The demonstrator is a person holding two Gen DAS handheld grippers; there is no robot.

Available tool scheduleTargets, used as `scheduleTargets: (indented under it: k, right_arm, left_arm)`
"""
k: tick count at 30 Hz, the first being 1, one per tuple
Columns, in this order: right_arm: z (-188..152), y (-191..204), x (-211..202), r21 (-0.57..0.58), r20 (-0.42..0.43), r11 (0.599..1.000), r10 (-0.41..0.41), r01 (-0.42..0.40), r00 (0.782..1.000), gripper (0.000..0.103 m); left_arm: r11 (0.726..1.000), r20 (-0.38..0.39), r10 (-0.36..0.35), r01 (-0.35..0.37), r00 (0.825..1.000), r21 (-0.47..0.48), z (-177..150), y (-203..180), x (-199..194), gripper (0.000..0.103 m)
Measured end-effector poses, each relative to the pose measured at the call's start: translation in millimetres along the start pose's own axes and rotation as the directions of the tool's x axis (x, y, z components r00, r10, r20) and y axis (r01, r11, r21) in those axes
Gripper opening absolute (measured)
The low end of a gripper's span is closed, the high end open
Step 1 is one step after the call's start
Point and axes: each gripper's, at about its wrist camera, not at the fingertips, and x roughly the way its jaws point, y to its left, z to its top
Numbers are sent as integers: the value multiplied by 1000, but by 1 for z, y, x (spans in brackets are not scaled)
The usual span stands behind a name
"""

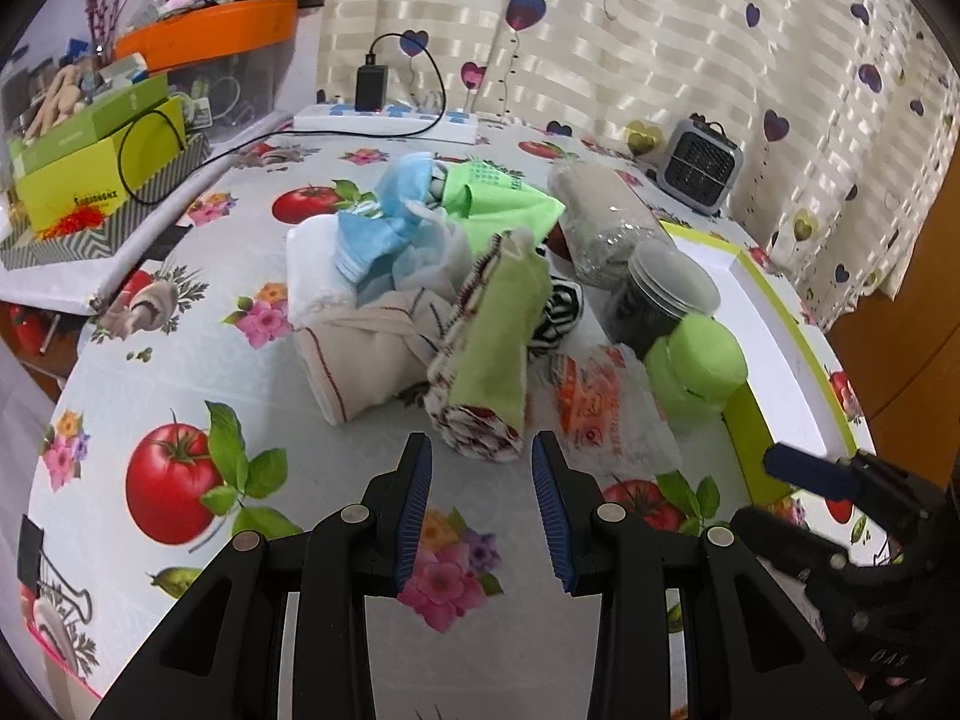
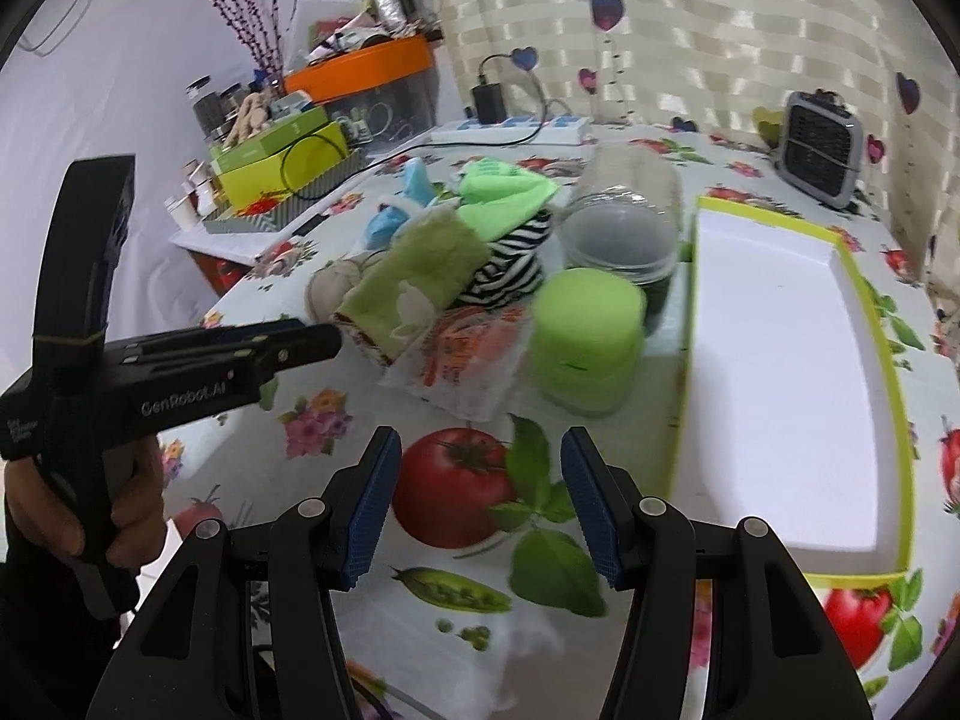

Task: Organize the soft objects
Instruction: 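Reach the right tool to the green towel roll while the left tool reaches the white bandage roll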

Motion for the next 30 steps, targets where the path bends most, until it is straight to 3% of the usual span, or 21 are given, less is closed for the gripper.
scheduleTargets:
  k: [11,22,30]
  right_arm:
    - [11,14,18,-31,-21,998,48,-49,999,56]
    - [48,40,47,-44,2,994,103,-103,995,56]
    - [77,39,82,52,-10,992,117,-117,993,56]
  left_arm:
    - [999,18,0,0,1000,-35,14,25,4,33]
    - [993,29,67,-63,997,-100,25,62,12,33]
    - [991,52,81,-75,995,-110,35,82,19,33]
